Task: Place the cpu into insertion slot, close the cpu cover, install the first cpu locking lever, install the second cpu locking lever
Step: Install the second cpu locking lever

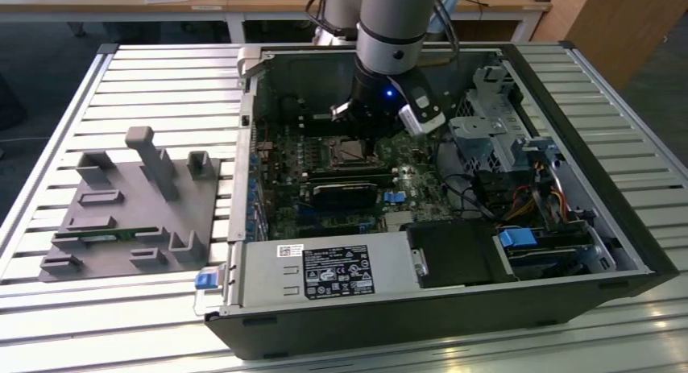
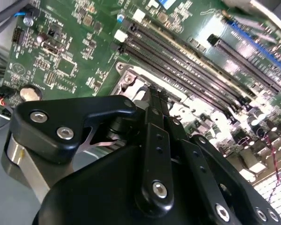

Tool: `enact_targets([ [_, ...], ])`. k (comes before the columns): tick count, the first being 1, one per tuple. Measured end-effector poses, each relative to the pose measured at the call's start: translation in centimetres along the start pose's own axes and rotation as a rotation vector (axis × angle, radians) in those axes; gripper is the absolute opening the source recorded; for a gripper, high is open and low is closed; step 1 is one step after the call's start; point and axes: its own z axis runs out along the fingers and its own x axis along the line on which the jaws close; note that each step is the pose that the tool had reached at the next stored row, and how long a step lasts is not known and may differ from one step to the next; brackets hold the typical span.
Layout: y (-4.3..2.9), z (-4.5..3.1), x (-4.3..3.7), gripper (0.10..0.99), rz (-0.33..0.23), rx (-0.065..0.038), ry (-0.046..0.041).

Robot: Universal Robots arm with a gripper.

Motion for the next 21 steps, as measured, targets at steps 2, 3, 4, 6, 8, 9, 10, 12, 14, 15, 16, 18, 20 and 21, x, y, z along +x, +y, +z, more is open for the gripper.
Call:
enact_targets([
  [2, -0.10, 0.01, 0.05, 0.122, 0.000, 0.000, 0.0000],
  [3, -0.13, 0.03, 0.13, 0.122, 0.000, 0.000, -0.0002],
  [4, -0.16, 0.05, 0.27, 0.122, 0.000, 0.000, -0.0001],
  [6, -0.35, 0.07, 0.65, 0.122, 0.000, 0.000, 0.0000],
  [8, -0.52, 0.08, 0.96, 0.122, 0.000, 0.000, -0.0001],
  [9, -0.57, 0.09, 1.15, 0.122, 0.000, 0.000, -0.0001],
  [10, -0.60, 0.10, 1.37, 0.122, 0.000, 0.000, 0.0000],
  [12, -0.61, 0.15, 1.83, 0.122, 0.000, 0.000, -0.0002],
  [14, -0.61, 0.22, 2.29, 0.122, 0.000, 0.000, -0.0001],
  [15, -0.61, 0.29, 2.46, 0.122, 0.000, 0.000, -0.0001],
  [16, -0.62, 0.39, 2.54, 0.122, 0.000, 0.000, -0.0001],
  [18, -0.64, 0.71, 2.57, 0.122, 0.000, 0.000, 0.0005],
  [20, -0.66, 1.07, 2.56, 0.122, 0.000, 0.000, 0.0014],
  [21, -0.67, 1.19, 2.56, 0.122, 0.000, -0.002, 0.0016],
])
